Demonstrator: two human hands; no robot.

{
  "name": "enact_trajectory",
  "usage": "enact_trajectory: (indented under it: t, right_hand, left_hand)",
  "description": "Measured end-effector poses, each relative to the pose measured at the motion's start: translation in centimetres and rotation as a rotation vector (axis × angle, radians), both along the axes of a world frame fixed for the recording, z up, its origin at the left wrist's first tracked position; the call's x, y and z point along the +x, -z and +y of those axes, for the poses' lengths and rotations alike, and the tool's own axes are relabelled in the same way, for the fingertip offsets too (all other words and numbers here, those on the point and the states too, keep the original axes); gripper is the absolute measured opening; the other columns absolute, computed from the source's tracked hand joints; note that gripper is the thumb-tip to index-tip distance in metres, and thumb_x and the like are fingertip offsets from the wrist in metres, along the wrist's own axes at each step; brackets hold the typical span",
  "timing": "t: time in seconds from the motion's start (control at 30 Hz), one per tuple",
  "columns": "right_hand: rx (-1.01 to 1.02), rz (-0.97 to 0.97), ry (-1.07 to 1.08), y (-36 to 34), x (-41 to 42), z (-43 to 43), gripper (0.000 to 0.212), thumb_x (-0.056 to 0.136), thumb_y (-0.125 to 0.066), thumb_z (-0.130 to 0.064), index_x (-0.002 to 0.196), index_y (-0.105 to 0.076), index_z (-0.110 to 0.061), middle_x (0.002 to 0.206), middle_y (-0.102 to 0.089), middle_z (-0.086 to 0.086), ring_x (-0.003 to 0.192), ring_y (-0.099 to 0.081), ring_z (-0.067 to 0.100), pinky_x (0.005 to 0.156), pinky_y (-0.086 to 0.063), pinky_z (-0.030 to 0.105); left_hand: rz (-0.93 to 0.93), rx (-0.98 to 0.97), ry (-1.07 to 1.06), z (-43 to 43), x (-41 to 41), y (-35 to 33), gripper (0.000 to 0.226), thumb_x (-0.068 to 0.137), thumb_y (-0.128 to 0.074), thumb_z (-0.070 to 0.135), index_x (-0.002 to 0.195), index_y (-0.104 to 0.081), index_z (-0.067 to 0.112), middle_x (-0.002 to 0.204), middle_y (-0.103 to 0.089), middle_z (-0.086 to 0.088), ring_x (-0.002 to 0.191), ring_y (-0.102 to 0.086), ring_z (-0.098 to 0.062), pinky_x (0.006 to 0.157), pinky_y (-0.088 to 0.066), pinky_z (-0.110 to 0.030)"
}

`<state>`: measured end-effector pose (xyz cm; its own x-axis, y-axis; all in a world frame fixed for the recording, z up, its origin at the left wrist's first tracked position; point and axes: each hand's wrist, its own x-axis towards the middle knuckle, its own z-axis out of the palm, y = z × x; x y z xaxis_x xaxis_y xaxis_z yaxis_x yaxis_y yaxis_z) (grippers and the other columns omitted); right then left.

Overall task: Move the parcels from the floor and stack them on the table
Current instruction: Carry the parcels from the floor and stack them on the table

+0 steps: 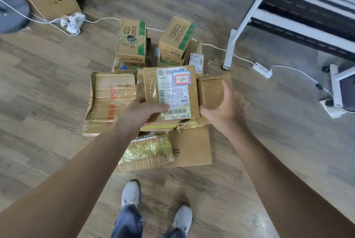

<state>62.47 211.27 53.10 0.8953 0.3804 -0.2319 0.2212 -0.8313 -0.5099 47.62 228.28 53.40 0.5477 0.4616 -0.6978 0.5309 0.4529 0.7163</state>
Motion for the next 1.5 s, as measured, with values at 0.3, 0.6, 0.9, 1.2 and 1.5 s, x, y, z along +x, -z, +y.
enact_trajectory:
  t: [0.3,0.6,0.9,1.2,1.5]
  right_hand:
    - [0.071,-0.063,-0.02,0.7,-2.5,-12.1,0.098,0.066,-0.076,-0.047,0.148,-0.022,-0.039,0.124,-0.04,0.005,0.116,-0.045,0.023,0.099,-0.045,0.044]
    - [-0.166,0.033,-0.027,9.8,-2.3,-16.4,0.1,0.07,-0.076,-0.049,0.152,-0.02,-0.035,0.135,-0.035,0.01,0.13,-0.035,0.031,0.104,-0.037,0.042]
    - [-0.269,0.145,0.008,18.2,-1.8,-13.5,0.098,0.075,-0.07,-0.055,0.153,-0.013,-0.033,0.144,-0.026,0.014,0.131,-0.031,0.037,0.106,-0.034,0.045]
    - [-0.286,0.156,0.033,19.6,-1.4,-13.8,0.097,0.076,-0.071,-0.052,0.152,-0.013,-0.034,0.143,-0.025,0.014,0.131,-0.032,0.039,0.101,-0.039,0.049]
    - [-0.3,0.142,-0.076,20.4,-2.1,-11.4,0.103,0.074,-0.071,-0.06,0.154,-0.012,-0.032,0.145,-0.025,0.014,0.131,-0.034,0.037,0.104,-0.037,0.046]
  left_hand:
    - [0.005,0.025,-0.038,-11.6,-3.7,0.1,0.08,0.051,-0.094,0.027,0.116,-0.049,0.018,0.104,-0.069,0.003,0.087,-0.07,-0.011,0.066,-0.055,-0.025]
    - [0.167,-0.141,0.013,-17.1,-3.0,10.1,0.028,0.074,-0.081,0.022,0.099,-0.07,0.015,0.083,-0.074,0.003,0.068,-0.067,-0.009,0.058,-0.048,-0.02]
    - [0.28,0.265,0.301,-14.3,-2.0,17.7,0.042,0.08,-0.067,0.051,0.103,-0.067,0.016,0.095,-0.069,0.004,0.091,-0.066,-0.015,0.086,-0.054,-0.038]
    - [0.445,0.518,0.716,-14.0,-1.6,18.0,0.068,0.09,-0.028,0.069,0.146,-0.033,0.029,0.15,-0.024,-0.008,0.138,-0.017,-0.032,0.11,-0.023,-0.047]
    - [0.512,0.854,0.676,-13.3,-2.7,20.2,0.049,0.094,-0.041,0.052,0.129,-0.041,0.018,0.132,-0.037,-0.005,0.12,-0.037,-0.027,0.095,-0.041,-0.044]
